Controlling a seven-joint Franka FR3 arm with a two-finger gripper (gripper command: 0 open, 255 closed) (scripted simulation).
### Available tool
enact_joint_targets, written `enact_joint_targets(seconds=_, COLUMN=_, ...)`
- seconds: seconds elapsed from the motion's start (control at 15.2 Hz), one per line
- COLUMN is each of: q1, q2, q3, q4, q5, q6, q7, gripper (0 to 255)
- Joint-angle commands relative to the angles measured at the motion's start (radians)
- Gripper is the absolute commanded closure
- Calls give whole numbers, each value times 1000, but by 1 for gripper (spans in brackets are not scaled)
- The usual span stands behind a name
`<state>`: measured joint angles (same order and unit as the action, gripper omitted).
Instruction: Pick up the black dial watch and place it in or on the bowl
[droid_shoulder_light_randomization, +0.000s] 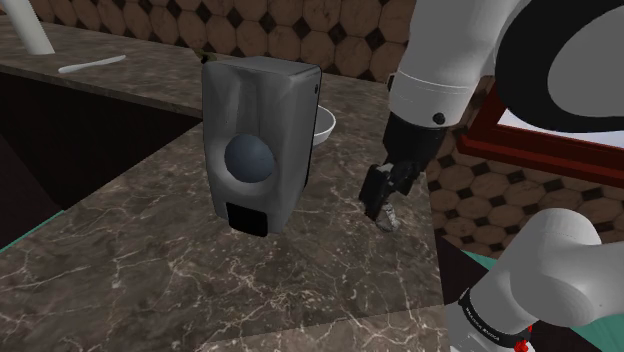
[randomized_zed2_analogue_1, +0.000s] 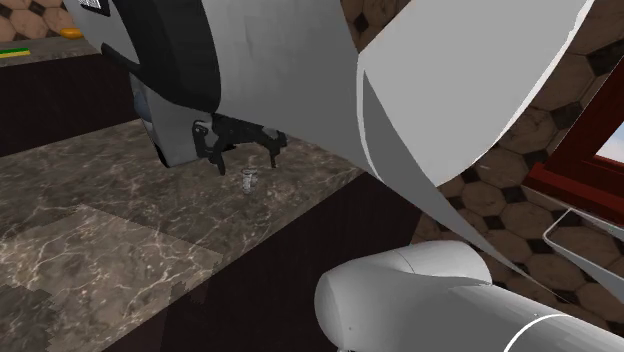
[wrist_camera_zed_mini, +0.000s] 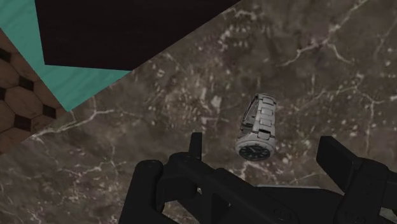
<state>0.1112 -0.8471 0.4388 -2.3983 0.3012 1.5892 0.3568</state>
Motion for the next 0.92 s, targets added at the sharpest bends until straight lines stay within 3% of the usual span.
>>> enact_joint_targets(seconds=0.0, q1=3, q2=-5, q3=7, q4=-26, q5=6, q6=22, q7=0, gripper=0)
enact_joint_targets(seconds=0.26, q1=9, q2=-13, q3=19, q4=-77, q5=18, q6=65, q7=-3, gripper=0)
enact_joint_targets(seconds=0.73, q1=9, q2=-13, q3=19, q4=-77, q5=18, q6=65, q7=-3, gripper=0)
enact_joint_targets(seconds=0.79, q1=9, q2=-13, q3=19, q4=-77, q5=18, q6=65, q7=-3, gripper=255)
enact_joint_targets(seconds=0.86, q1=9, q2=-13, q3=19, q4=-77, q5=18, q6=65, q7=-3, gripper=255)
